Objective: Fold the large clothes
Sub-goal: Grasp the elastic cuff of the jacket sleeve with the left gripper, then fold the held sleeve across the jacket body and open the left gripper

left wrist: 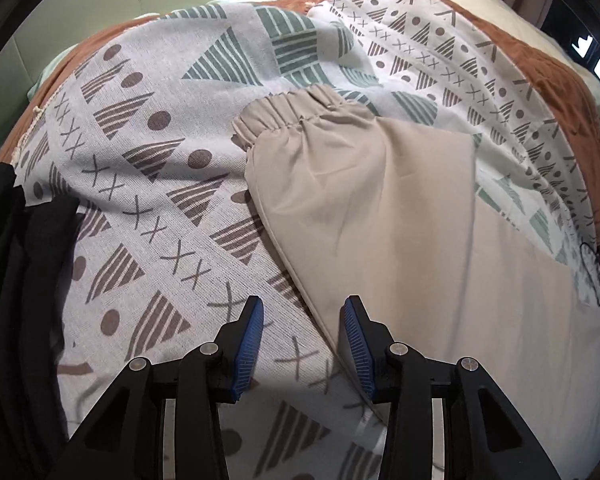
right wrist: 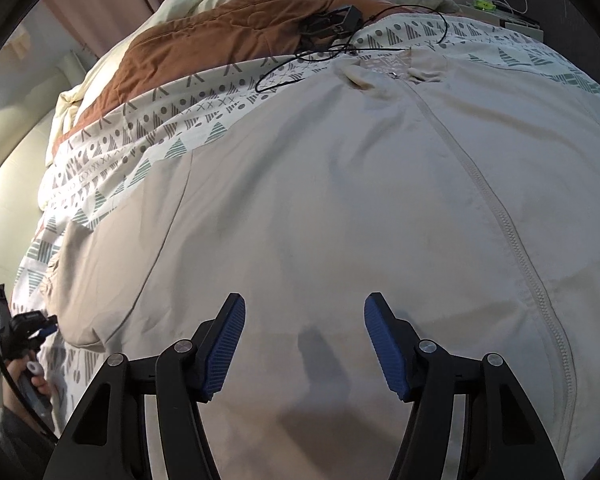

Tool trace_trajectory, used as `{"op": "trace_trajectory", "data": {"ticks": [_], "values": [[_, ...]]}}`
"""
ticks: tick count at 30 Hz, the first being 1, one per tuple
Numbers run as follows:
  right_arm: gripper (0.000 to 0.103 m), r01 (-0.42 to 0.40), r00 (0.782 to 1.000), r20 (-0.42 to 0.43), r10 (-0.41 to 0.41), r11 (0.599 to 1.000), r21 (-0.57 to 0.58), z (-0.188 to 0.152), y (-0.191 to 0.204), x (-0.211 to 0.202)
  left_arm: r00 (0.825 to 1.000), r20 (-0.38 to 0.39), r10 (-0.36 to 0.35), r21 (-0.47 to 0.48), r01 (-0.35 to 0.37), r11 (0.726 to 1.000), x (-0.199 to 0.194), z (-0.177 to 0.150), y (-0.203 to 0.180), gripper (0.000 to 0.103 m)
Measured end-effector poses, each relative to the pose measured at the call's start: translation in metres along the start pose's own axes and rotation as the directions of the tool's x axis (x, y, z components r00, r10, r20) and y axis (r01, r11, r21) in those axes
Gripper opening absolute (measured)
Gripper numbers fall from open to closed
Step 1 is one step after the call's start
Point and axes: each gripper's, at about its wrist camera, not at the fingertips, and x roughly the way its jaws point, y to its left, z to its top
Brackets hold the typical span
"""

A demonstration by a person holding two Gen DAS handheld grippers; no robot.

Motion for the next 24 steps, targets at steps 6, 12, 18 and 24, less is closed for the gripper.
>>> {"op": "trace_trajectory", "data": {"ticks": [6,12,18,24], "values": [[0.036,-0.157,0.988,-0.013,0.156,0.986,-0.053,0.006,0.032,0.007,0.998,0.051,-0.035,0.0,0.035,0.999,-0.011,0.009,0.001,0.002],[0.016,-0.292,0.951,-0.13,0.281,0.953,-0.076,-0.005,0.074,0.033,0.979,0.176,-0.107,0.083,0.093,0.992,-0.084,0.023,-0.023,0.001],[0.015,-0.385,0.908,-0.206,0.364,0.92,-0.069,-0.018,0.104,0.055,0.953,0.231,-0.198,0.144,0.167,0.975,-0.146,0.03,-0.047,0.001],[0.01,-0.454,0.863,-0.255,0.435,0.891,-0.015,-0.029,0.118,0.07,0.924,0.258,-0.281,0.223,0.226,0.948,-0.19,0.025,-0.076,0.001]]}}
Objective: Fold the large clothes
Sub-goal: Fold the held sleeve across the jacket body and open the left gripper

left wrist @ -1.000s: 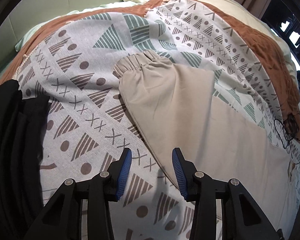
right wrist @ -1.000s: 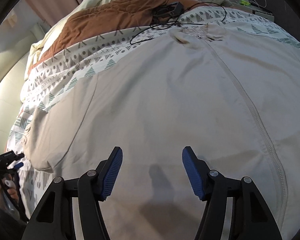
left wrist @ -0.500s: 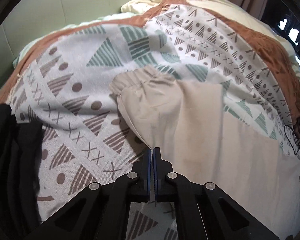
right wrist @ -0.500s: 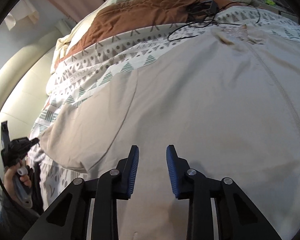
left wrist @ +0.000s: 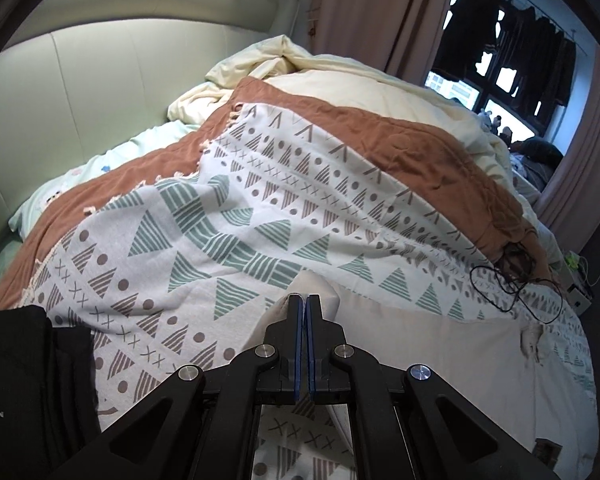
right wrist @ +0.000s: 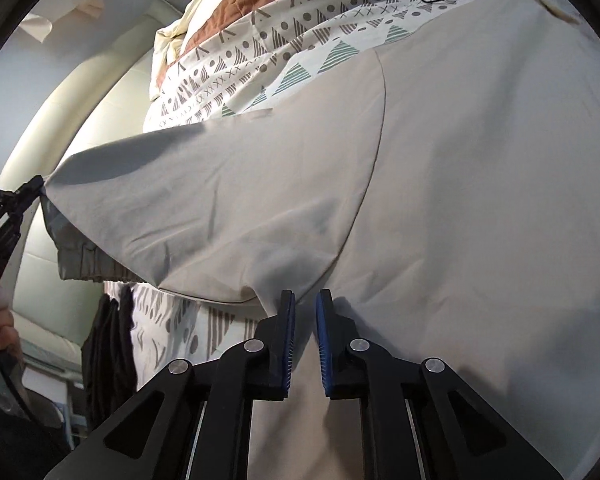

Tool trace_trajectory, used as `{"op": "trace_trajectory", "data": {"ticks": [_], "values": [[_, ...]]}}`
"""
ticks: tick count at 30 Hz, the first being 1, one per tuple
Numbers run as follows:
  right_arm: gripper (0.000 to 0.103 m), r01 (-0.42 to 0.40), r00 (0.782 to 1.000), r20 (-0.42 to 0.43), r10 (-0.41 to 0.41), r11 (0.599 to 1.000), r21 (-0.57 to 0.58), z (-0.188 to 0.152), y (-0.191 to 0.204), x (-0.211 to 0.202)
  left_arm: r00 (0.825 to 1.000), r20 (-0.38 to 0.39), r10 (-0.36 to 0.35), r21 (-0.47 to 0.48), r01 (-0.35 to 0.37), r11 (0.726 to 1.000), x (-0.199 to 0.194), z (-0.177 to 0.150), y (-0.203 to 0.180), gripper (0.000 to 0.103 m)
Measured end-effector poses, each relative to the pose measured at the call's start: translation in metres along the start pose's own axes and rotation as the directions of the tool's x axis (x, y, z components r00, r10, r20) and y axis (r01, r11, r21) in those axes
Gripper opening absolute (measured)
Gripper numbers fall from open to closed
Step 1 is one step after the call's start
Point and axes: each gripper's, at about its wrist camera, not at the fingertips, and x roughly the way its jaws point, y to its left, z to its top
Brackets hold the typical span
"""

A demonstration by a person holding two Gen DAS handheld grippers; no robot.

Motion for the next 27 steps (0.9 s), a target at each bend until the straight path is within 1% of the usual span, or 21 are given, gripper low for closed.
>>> {"op": "trace_trajectory", "data": {"ticks": [1,4,6,9,11,13,16,18,19,20,21,22,23,25,27], "values": [[0.009,-0.019,1.0,-0.006,0.019,1.0,0.009,0.0,0.0,0.004,1.0,0.008,-0.012,0.009,0.011,1.0,-0.006,0.002,-0.006,0.001],[0.008,-0.034,0.998,-0.045,0.035,0.999,0.019,-0.003,0.002,0.018,0.999,0.019,-0.049,0.024,0.049,0.999,-0.02,0.007,-0.021,0.001],[0.008,-0.059,0.995,-0.075,0.061,0.998,0.032,-0.006,0.001,0.027,0.998,0.024,-0.066,0.037,0.066,0.997,-0.028,0.008,-0.033,0.001],[0.007,-0.041,0.995,-0.088,0.043,0.999,0.025,-0.008,0.001,0.028,0.993,0.033,-0.111,0.059,0.109,0.992,-0.041,0.009,-0.052,0.001],[0.008,-0.033,0.995,-0.091,0.037,0.998,0.044,-0.006,0.0,0.021,0.99,0.033,-0.134,0.075,0.131,0.988,-0.049,0.008,-0.067,0.001],[0.008,-0.014,0.997,-0.073,0.017,0.999,0.033,-0.005,-0.002,0.007,0.987,0.034,-0.154,0.088,0.151,0.985,-0.057,0.007,-0.081,0.001],[0.008,-0.035,0.999,-0.03,0.037,0.998,0.046,-0.005,-0.01,-0.023,0.983,0.039,-0.177,0.106,0.172,0.979,-0.069,0.006,-0.102,0.001],[0.01,-0.02,1.0,0.005,0.02,0.998,0.059,-0.008,-0.018,-0.045,0.98,0.034,-0.199,0.111,0.194,0.975,-0.076,0.006,-0.115,0.001],[0.017,-0.006,1.0,0.021,0.004,0.997,0.071,-0.008,-0.023,-0.056,0.977,0.032,-0.21,0.115,0.205,0.972,-0.08,0.004,-0.123,0.001],[0.033,0.002,0.999,0.034,-0.005,0.996,0.087,-0.008,-0.028,-0.066,0.975,0.03,-0.221,0.12,0.216,0.969,-0.083,0.003,-0.129,0.001],[0.043,0.001,0.998,0.055,-0.007,0.994,0.107,-0.008,-0.035,-0.078,0.972,0.03,-0.233,0.126,0.227,0.966,-0.087,0.002,-0.137,0.001],[0.056,-0.002,0.996,0.088,-0.01,0.992,0.129,-0.008,-0.042,-0.093,0.969,0.031,-0.244,0.133,0.238,0.962,-0.091,0.0,-0.146,0.001],[0.058,-0.001,0.992,0.126,-0.018,0.989,0.146,-0.008,-0.049,-0.107,0.966,0.031,-0.255,0.141,0.249,0.958,-0.095,-0.002,-0.154,0.001],[0.058,-0.002,0.983,0.181,-0.029,0.986,0.169,-0.011,-0.062,-0.134,0.959,0.022,-0.282,0.157,0.275,0.949,-0.101,-0.008,-0.172,0.001],[0.058,0.005,0.975,0.215,-0.047,0.981,0.194,-0.017,-0.076,-0.156,0.951,0.006,-0.308,0.175,0.303,0.937,-0.104,-0.015,-0.19,0.001]]}}
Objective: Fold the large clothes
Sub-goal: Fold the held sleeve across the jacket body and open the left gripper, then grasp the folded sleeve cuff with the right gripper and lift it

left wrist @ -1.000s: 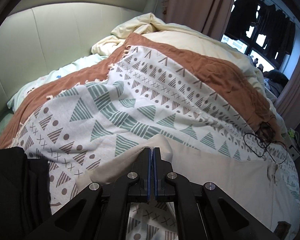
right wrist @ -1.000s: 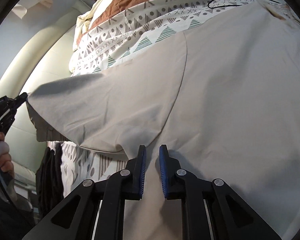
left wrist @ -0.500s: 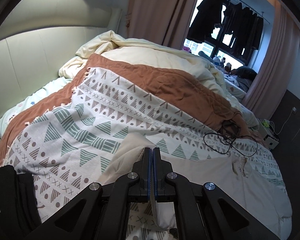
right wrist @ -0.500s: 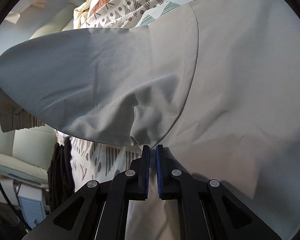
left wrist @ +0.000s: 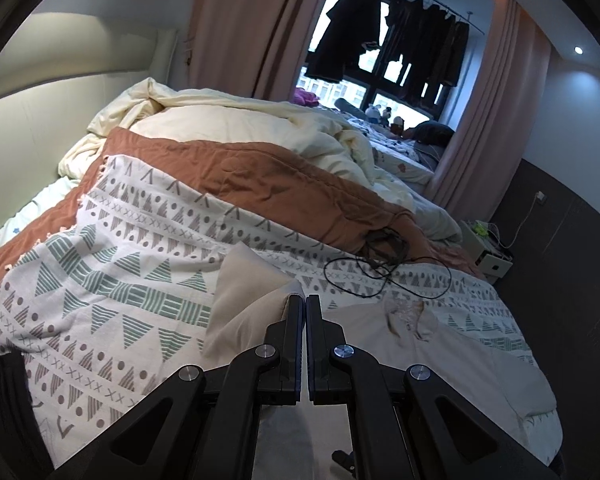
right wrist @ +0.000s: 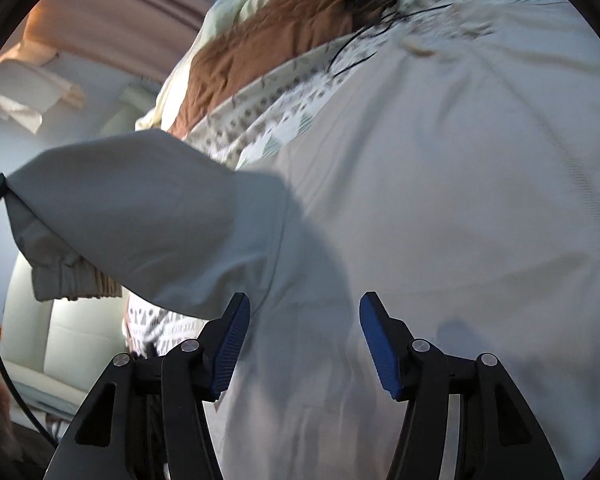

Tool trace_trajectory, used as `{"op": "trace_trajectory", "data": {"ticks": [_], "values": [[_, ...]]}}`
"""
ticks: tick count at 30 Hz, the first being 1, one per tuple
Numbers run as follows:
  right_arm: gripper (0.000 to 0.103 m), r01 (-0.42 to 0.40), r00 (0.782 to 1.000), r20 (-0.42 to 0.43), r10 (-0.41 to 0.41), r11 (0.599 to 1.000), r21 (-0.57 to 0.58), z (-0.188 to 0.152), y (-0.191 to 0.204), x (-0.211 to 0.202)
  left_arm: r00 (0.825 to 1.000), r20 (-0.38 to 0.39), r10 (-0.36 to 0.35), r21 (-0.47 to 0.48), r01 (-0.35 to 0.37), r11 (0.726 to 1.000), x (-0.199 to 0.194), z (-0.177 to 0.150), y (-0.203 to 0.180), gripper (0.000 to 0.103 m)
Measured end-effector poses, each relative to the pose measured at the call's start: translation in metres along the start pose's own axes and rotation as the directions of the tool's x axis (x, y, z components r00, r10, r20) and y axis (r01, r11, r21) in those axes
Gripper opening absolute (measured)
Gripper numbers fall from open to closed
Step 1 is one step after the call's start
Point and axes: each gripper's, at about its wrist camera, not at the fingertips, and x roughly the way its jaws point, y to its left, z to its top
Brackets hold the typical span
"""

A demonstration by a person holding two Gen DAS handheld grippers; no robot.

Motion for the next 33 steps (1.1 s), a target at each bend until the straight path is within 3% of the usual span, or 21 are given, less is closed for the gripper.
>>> {"op": "trace_trajectory", "data": {"ticks": [10,15,19,21,22,23,25,33], "values": [[0.058,0.065,0.993,0.084,-0.079,0.986,0.152,0.01,-0.072,-0.057,0.985,-0.083,-0.151,0.082,0.158,0.984,0.024,-0.041,-0.087,0.001],[0.058,0.056,0.996,0.064,-0.063,0.992,0.11,0.012,-0.06,-0.05,0.984,-0.146,-0.106,0.105,0.122,0.987,0.037,-0.062,-0.092,0.001],[0.071,0.059,0.998,0.036,-0.061,0.998,0.037,0.002,-0.047,-0.041,0.981,-0.189,-0.044,0.049,0.054,0.997,0.047,-0.085,-0.066,0.002],[0.071,0.063,0.998,0.02,-0.063,0.998,0.0,0.0,-0.035,-0.031,0.981,-0.196,0.006,0.039,0.001,0.999,0.049,-0.095,-0.049,0.01],[0.071,0.064,0.998,0.011,-0.063,0.998,-0.019,-0.002,-0.03,-0.027,0.98,-0.195,0.024,0.028,-0.019,0.999,0.048,-0.099,-0.039,0.031],[0.071,0.066,0.998,0.002,-0.066,0.997,-0.044,-0.004,-0.022,-0.022,0.98,-0.194,0.045,0.017,-0.043,0.999,0.047,-0.103,-0.028,0.067],[0.071,0.075,0.997,-0.011,-0.076,0.991,-0.107,-0.009,-0.004,-0.011,0.983,-0.167,0.081,-0.003,-0.083,0.997,0.04,-0.109,-0.007,0.09],[0.071,0.128,0.987,-0.046,-0.157,0.917,-0.377,-0.037,0.068,0.04,0.962,-0.173,0.21,-0.037,-0.22,0.975,0.015,-0.131,0.063,0.09]]}}
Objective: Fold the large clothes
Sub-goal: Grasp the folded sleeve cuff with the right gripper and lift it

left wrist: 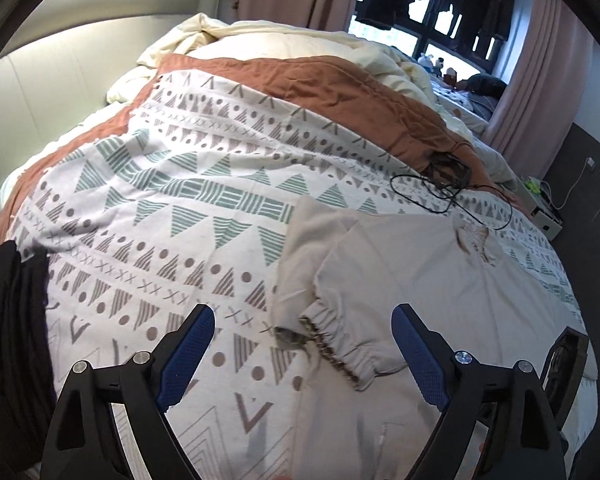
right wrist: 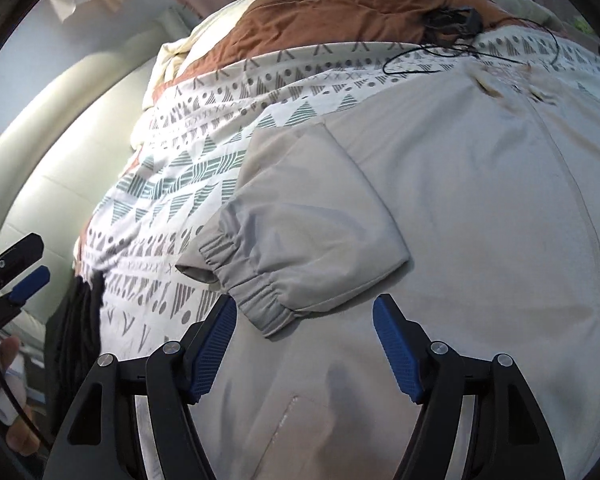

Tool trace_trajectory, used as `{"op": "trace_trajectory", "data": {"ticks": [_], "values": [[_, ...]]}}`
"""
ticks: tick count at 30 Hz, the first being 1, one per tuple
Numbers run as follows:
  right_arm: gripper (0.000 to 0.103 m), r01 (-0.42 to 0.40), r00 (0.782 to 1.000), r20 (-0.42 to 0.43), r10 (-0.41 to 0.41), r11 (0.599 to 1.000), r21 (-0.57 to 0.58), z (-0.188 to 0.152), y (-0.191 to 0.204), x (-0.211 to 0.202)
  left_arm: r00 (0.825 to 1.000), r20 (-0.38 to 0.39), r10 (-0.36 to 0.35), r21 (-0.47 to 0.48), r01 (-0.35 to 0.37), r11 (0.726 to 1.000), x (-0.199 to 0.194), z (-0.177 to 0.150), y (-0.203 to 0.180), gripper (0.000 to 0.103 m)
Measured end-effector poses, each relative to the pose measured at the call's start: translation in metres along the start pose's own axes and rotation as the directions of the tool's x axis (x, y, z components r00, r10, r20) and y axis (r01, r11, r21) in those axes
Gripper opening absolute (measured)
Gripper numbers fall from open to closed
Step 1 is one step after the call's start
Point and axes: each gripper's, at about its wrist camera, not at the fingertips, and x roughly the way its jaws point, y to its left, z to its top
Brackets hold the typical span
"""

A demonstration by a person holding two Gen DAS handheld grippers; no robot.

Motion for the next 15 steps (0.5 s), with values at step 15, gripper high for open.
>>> {"op": "trace_trajectory", "data": {"ticks": [15], "values": [[0.068,0.236,0.946,-0.158,-0.284,0.934,-0.269,-0.004,0.047,0.097,0.994,-0.023,0.106,-0.085,-0.108,0.991,-0.045,-0.047,0.098,0.09]]}}
